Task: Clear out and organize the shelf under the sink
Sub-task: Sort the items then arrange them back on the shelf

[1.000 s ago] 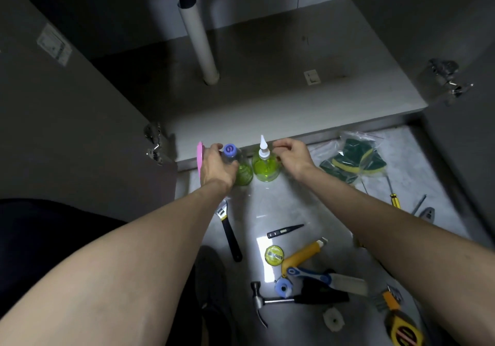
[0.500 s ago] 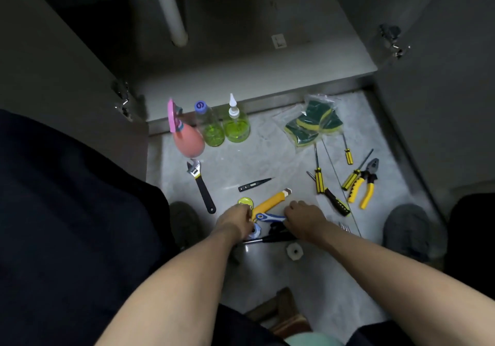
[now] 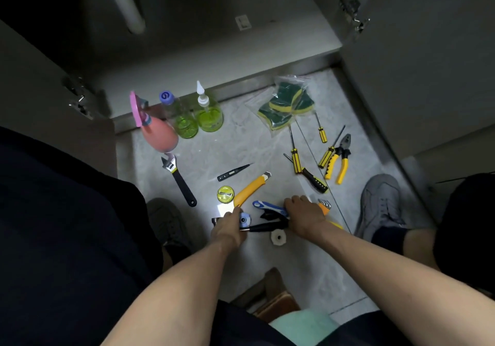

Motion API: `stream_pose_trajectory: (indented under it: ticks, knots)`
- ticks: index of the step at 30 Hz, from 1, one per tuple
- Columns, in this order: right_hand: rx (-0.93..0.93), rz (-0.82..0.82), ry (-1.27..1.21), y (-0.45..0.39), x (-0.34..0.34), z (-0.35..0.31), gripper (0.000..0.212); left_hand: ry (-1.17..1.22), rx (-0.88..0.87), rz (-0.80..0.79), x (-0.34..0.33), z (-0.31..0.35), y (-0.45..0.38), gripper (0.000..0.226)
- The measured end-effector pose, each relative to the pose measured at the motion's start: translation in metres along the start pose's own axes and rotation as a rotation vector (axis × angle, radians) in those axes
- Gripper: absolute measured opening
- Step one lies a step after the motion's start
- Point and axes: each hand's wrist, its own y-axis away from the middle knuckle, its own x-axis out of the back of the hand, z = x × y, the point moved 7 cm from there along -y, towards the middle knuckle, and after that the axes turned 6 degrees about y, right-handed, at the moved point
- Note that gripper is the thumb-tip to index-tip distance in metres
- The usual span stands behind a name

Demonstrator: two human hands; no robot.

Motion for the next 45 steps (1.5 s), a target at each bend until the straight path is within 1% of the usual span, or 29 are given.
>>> stream_pose_trajectory:
  ticks: [4, 8, 10, 13, 15, 17, 18, 19, 21, 23, 24, 26, 27, 28, 29, 30, 31, 33, 34, 36, 37, 38, 40, 43, 45]
  knots:
    - [-0.055, -0.038, -0.079, -0.002, -0.012, 0.008, 0.043, -0.032, -0.035, 0.041, -0.010, -0.005, 0.003, 0.059]
    - [-0.139, -0.020, -0.122, -0.010, -0.017, 0.008, 0.036, -0.070, -0.067, 0.042, -0.015, -0.001, -0.005, 0.062]
    - [-0.115, 0.004, -0.109, -0.011, -0.015, 0.006, 0.033, -0.099, -0.082, 0.008, -0.014, 0.000, -0.007, 0.061]
    - [-0.095, 0.017, -0.115, -0.011, -0.005, 0.007, 0.031, -0.206, -0.155, -0.014, -0.010, 0.004, -0.003, 0.061]
    - [-0.051, 0.043, -0.113, -0.015, 0.011, 0.008, 0.033, -0.147, -0.173, -0.017, -0.008, 0.004, 0.002, 0.061]
    - [0.049, 0.093, -0.132, -0.018, 0.032, -0.002, 0.028, -0.097, -0.197, -0.031, -0.005, 0.006, 0.009, 0.059]
    - [0.104, 0.082, -0.179, -0.019, 0.040, -0.010, 0.028, -0.109, -0.222, -0.036, -0.002, 0.007, 0.012, 0.056]
    - [0.153, 0.040, -0.232, -0.020, 0.046, -0.019, 0.035, -0.126, -0.239, -0.037, 0.002, 0.008, 0.015, 0.051]
    - [0.225, -0.105, -0.287, -0.018, 0.052, -0.043, 0.051, -0.183, -0.250, -0.023, 0.016, 0.009, 0.017, 0.040]
    - [0.291, -0.240, -0.292, -0.012, 0.057, -0.064, 0.067, -0.248, -0.244, -0.004, 0.035, 0.010, 0.015, 0.036]
    - [0.312, -0.312, -0.347, -0.009, 0.057, -0.073, 0.070, -0.285, -0.245, 0.009, 0.047, 0.013, 0.013, 0.036]
    - [0.338, -0.438, -0.539, -0.004, 0.060, -0.086, 0.066, -0.341, -0.256, 0.038, 0.073, 0.021, 0.007, 0.035]
    - [0.346, -0.443, -0.579, -0.006, 0.063, -0.091, 0.060, -0.355, -0.259, 0.061, 0.087, 0.025, 0.004, 0.033]
    - [0.347, -0.392, -0.566, -0.010, 0.068, -0.093, 0.051, -0.357, -0.265, 0.097, 0.102, 0.029, 0.001, 0.030]
    - [0.338, -0.303, -0.532, -0.017, 0.076, -0.094, 0.042, -0.345, -0.277, 0.148, 0.117, 0.033, -0.001, 0.026]
    - [0.321, -0.196, -0.500, -0.024, 0.085, -0.096, 0.035, -0.320, -0.301, 0.213, 0.131, 0.035, -0.003, 0.025]
    - [0.294, -0.106, -0.486, -0.031, 0.093, -0.097, 0.033, -0.290, -0.324, 0.287, 0.144, 0.035, -0.004, 0.026]
    - [0.213, 0.012, -0.516, -0.042, 0.102, -0.097, 0.039, -0.224, -0.314, 0.451, 0.161, 0.030, -0.004, 0.036]
    - [0.163, 0.055, -0.551, -0.046, 0.103, -0.097, 0.043, -0.179, -0.276, 0.535, 0.166, 0.024, -0.003, 0.040]
    - [0.065, 0.109, -0.627, -0.056, 0.101, -0.097, 0.042, -0.034, -0.153, 0.648, 0.167, 0.010, -0.003, 0.035]
    - [0.030, 0.121, -0.660, -0.062, 0.098, -0.098, 0.039, 0.058, -0.072, 0.653, 0.164, 0.002, -0.005, 0.029]
    - [0.006, 0.125, -0.699, -0.067, 0.095, -0.101, 0.037, 0.146, 0.014, 0.626, 0.158, -0.007, -0.009, 0.023]
    - [-0.011, 0.126, -0.790, -0.077, 0.092, -0.108, 0.033, 0.319, 0.157, 0.534, 0.147, -0.025, -0.018, 0.016]
    - [0.058, 0.094, -0.864, -0.085, 0.092, -0.125, 0.030, 0.505, 0.237, 0.478, 0.135, -0.043, -0.026, 0.008]
    - [0.131, 0.069, -0.861, -0.084, 0.092, -0.133, 0.028, 0.581, 0.269, 0.460, 0.130, -0.048, -0.034, 0.013]
